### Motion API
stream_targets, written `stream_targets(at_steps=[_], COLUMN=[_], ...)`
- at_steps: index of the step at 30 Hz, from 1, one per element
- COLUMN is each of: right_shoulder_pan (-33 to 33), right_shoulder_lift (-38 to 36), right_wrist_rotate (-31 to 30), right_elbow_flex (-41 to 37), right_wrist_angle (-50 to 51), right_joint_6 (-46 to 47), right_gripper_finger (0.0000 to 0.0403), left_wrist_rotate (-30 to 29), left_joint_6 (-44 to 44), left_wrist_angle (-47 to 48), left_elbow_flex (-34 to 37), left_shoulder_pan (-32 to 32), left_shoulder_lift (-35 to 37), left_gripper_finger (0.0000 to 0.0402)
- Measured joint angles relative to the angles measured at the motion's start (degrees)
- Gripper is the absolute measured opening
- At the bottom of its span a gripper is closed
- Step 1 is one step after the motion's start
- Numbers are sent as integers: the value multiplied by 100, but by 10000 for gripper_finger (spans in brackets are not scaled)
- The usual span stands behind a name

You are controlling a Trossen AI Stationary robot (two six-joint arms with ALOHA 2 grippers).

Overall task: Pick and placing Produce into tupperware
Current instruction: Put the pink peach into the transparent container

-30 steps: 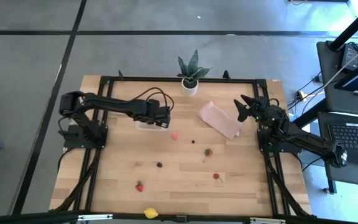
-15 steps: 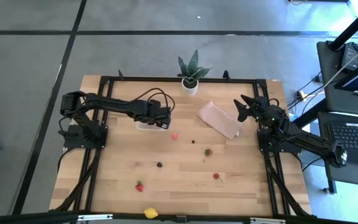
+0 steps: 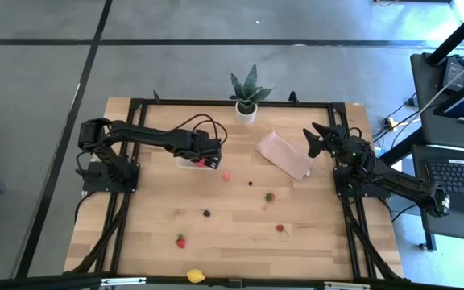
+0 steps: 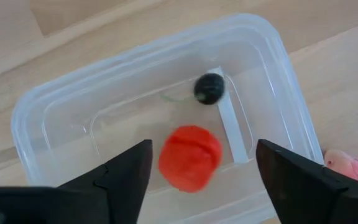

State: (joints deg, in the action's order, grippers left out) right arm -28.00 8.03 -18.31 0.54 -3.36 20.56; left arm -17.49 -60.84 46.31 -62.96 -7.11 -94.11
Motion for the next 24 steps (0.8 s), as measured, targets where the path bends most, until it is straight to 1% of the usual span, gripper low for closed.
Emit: stream_targets(at_steps=[3,5,6,8,11,12,14,17,21,24], right_shoulder_pan=[1,0,-1,0,1,1,-1,1,-1,-1], right_shoulder_lift=[0,0,0,0,2,2,7,9,11,11], right_wrist_rotate=[0,-1,-2,1,-2,-2,-2,-2,-4,-4], right_elbow_flex=[0,0,0,0,0,0,0,0,0,0], right_wrist_angle=[0,0,0,0,0,0,-1,0,-2,-2], right_joint_6=[11,11,11,11,13,16,61,190,324,455], right_gripper_finger=[297,297,297,297,297,297,297,297,297,297], left_wrist_rotate=[-31,24,142,496,1205,1427,1739,1813,1548,1355], left_joint_6=[126,493,728,1364,2676,3128,3907,4814,5886,6416], left_wrist_angle=[-75,-229,-376,-826,-1700,-1797,-1720,-1413,-459,384], left_elbow_flex=[0,0,-1,0,-25,-52,-231,-667,-1533,-2177], left_shoulder_pan=[0,0,0,0,53,79,144,242,262,146], left_shoulder_lift=[0,31,49,98,162,175,187,198,98,-71], left_gripper_finger=[294,297,297,297,294,292,289,286,282,279])
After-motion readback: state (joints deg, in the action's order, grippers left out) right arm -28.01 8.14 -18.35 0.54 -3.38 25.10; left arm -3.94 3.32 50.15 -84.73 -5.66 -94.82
